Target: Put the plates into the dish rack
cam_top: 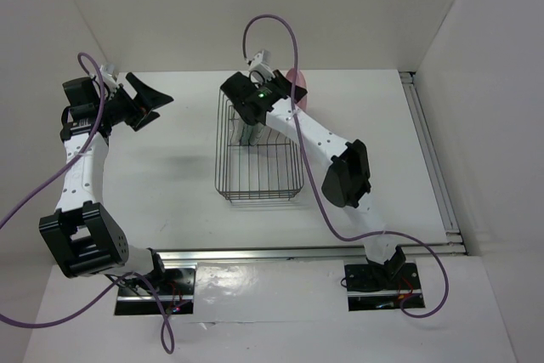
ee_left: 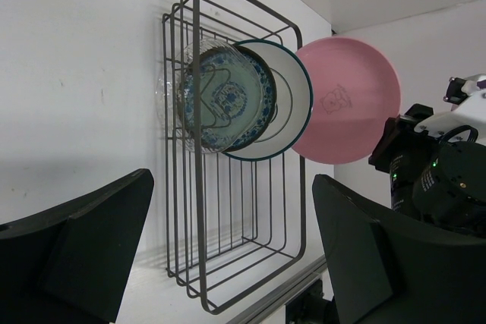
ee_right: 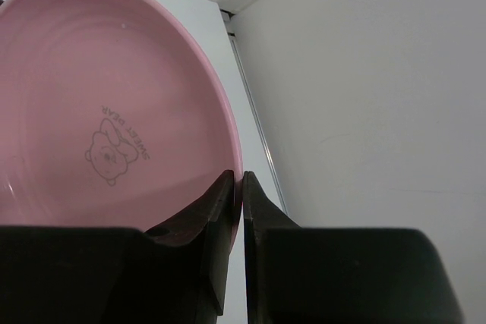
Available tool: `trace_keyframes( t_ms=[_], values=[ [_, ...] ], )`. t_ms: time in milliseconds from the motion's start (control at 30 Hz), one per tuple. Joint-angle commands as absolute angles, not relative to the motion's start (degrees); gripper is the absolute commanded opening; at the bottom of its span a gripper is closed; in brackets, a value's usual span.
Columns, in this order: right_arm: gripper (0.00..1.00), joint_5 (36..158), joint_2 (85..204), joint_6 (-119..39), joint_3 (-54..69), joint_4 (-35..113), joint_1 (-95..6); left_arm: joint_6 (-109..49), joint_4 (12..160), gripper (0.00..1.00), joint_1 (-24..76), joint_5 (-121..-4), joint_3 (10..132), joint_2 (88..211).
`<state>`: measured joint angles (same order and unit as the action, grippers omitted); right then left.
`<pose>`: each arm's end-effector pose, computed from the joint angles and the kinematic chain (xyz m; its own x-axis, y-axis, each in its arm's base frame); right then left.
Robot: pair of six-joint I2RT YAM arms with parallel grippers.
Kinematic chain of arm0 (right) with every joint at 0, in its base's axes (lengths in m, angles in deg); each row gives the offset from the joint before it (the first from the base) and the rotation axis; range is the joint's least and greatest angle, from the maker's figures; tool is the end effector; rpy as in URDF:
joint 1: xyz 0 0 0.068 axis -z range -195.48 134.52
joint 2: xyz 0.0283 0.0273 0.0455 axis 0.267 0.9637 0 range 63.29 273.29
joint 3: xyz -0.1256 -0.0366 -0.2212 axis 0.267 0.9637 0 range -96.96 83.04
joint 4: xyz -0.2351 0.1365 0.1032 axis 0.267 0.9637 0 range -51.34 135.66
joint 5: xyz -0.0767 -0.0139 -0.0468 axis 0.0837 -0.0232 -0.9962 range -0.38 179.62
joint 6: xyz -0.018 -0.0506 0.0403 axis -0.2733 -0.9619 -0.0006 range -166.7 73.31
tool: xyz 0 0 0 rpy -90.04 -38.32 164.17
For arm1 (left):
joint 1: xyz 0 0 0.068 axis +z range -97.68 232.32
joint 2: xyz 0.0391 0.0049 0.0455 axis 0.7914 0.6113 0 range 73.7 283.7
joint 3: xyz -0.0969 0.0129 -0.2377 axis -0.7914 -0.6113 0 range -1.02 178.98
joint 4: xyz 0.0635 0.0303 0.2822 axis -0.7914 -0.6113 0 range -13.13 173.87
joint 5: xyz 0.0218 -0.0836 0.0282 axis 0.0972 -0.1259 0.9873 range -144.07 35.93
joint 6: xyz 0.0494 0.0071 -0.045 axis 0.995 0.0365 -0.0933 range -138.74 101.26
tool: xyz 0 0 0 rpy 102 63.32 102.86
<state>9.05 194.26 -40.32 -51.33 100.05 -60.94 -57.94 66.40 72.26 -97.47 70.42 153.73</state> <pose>0.3872 0.3180 0.3065 -0.5634 -0.5465 -0.6196 0.3146 0.5515 -0.7725 0.3515 0.0884 0.3259 -0.5302 -0.6808 -0.5054 -0.0035 0.5978 -0.8016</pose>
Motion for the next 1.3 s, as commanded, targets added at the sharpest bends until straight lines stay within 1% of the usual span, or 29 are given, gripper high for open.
trace_keyframes(
  t_ms=[0,500,600,633,667,767,800,900,967,1000,1033,1100,1167,1267],
  values=[
    [0.16,8.41,194.86,-39.58,-53.63,101.24,-61.80,-57.59,68.67,1.00,72.09,-98.98,70.88,151.93],
    [0.17,8.94,195.91,-38.53,-53.63,102.29,-62.86,-57.59,68.67,1.00,72.09,-99.51,70.88,151.93],
    [0.23,9.46,195.91,-37.91,-53.02,102.90,-63.38,-57.59,68.67,1.00,72.09,-99.51,70.88,151.93],
    [0.23,9.47,196.44,-37.38,-53.02,102.91,-63.38,-57.59,68.67,1.00,72.09,-99.51,70.88,151.93],
    [0.26,9.47,196.44,-37.38,-53.02,102.91,-63.38,-57.59,68.67,1.00,72.09,-99.51,70.88,151.93],
    [0.28,9.47,196.44,-36.85,-53.02,104.05,-63.38,-57.59,68.67,1.00,72.09,-99.51,70.88,151.93],
    [0.32,9.47,196.44,-36.85,-53.02,104.05,-63.38,-57.59,68.67,1.00,72.09,-99.51,70.88,151.93],
    [0.32,9.47,196.97,-36.85,-53.02,104.05,-63.38,-57.59,68.67,1.00,72.09,-99.51,70.88,151.93],
    [0.38,9.99,196.97,-36.85,-53.02,104.05,-63.38,-57.59,68.67,1.00,72.09,-99.51,70.88,151.93],
    [0.38,9.99,196.97,-36.85,-53.02,104.05,-63.38,-57.59,68.67,1.00,72.09,-99.51,70.88,151.93],
    [0.40,10.52,196.97,-36.85,-53.02,104.05,-63.38,-57.59,68.67,1.00,72.09,-99.51,70.88,151.93],
    [0.40,11.05,196.97,-36.85,-53.02,104.05,-63.38,-57.59,68.67,1.00,72.09,-99.51,70.88,151.93],
    [0.44,12.01,197.49,-36.33,-53.02,104.05,-63.38,-57.59,68.67,1.00,72.09,-99.51,70.88,151.93],
    [0.46,14.03,197.50,-35.80,-53.54,104.58,-63.38,-57.59,68.67,1.00,72.09,-99.51,70.88,152.45]
  ],
)
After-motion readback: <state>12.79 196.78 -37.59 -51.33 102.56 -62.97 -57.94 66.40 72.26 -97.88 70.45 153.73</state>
